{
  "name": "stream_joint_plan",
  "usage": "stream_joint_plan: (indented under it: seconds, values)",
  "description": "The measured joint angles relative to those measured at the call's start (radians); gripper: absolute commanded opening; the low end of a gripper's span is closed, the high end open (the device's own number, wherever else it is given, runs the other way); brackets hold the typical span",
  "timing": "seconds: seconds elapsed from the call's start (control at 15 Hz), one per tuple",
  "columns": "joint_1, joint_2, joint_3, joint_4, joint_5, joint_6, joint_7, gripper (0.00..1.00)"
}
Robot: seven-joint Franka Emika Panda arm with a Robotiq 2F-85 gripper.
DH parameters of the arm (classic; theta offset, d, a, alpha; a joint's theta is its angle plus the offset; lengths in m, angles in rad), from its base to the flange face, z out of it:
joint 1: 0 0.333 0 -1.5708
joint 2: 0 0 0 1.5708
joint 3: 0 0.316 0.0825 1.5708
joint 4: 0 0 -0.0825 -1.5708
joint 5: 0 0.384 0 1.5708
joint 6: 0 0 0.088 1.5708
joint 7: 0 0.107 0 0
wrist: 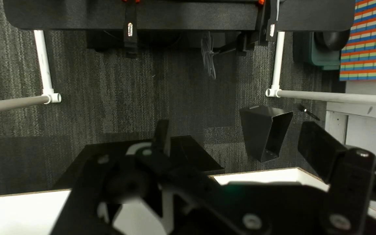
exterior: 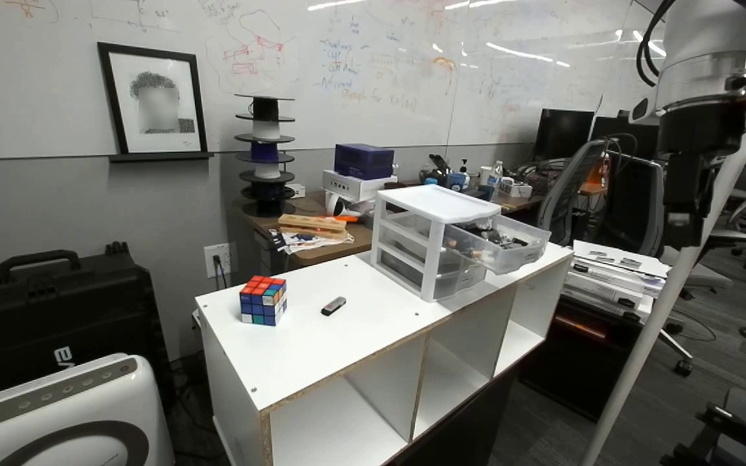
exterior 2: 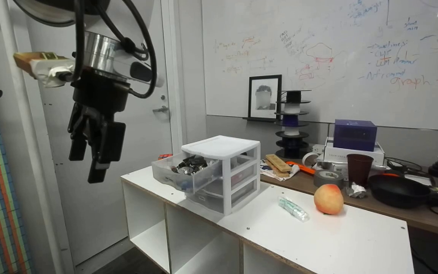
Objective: Pick up the bottle and the marker and put them in the open drawer and close it
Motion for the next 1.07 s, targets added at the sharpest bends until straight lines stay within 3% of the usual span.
stream_joint_plan:
  seconds: [0.4, 0.67, 1.07]
  values:
    - [-0.032, 0.028, 0.002, 0.067, -0.046, 0.002, 0.000, 1.00]
    - [-0.062, 0.132, -0.013, 0.239, -0.082, -0.003, -0.024, 1.00]
    - [-0.109, 0.427, -0.044, 0.554, -0.045, -0.025, -0.036, 1.00]
